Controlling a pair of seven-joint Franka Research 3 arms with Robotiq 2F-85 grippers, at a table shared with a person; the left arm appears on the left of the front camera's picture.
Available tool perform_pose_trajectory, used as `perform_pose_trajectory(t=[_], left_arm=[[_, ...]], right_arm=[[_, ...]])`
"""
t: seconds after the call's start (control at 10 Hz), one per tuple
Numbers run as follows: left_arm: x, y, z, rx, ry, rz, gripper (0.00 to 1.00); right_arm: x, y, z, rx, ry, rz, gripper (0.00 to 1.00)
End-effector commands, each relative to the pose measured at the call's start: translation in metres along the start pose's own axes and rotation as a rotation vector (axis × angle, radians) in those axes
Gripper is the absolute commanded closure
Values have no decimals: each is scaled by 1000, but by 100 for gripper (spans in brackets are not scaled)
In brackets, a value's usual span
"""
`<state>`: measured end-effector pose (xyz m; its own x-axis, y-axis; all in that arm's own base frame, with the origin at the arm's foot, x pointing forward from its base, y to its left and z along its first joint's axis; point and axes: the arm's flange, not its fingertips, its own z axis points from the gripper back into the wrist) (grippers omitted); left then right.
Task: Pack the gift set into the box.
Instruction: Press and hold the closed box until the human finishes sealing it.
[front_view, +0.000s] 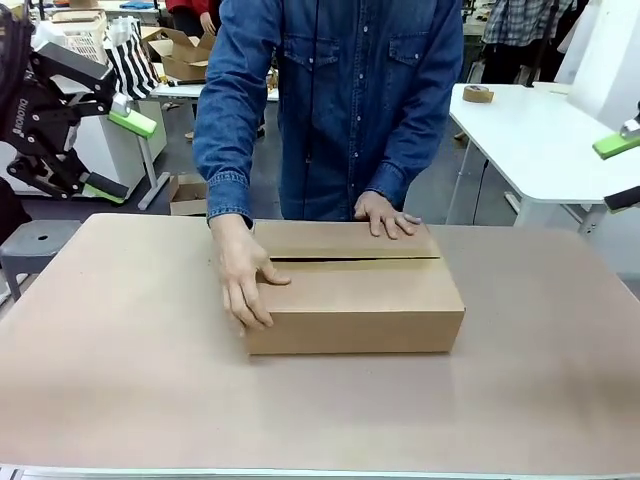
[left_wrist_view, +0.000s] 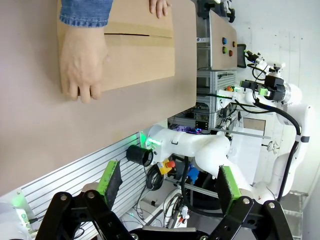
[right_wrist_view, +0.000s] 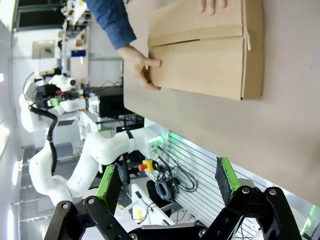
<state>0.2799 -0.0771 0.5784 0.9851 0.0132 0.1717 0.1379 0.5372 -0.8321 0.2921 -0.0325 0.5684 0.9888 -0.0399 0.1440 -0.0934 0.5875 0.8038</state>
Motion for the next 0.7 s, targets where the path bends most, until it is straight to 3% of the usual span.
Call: perform_pose_trajectory(t=[0.0, 0.6], left_arm=[[0, -3, -2, -27, -2, -8, 0], [0, -3, -2, -27, -2, -8, 0]], right_arm=[[2, 1, -1, 27, -2, 26, 0], [2, 1, -1, 27, -2, 26, 0]])
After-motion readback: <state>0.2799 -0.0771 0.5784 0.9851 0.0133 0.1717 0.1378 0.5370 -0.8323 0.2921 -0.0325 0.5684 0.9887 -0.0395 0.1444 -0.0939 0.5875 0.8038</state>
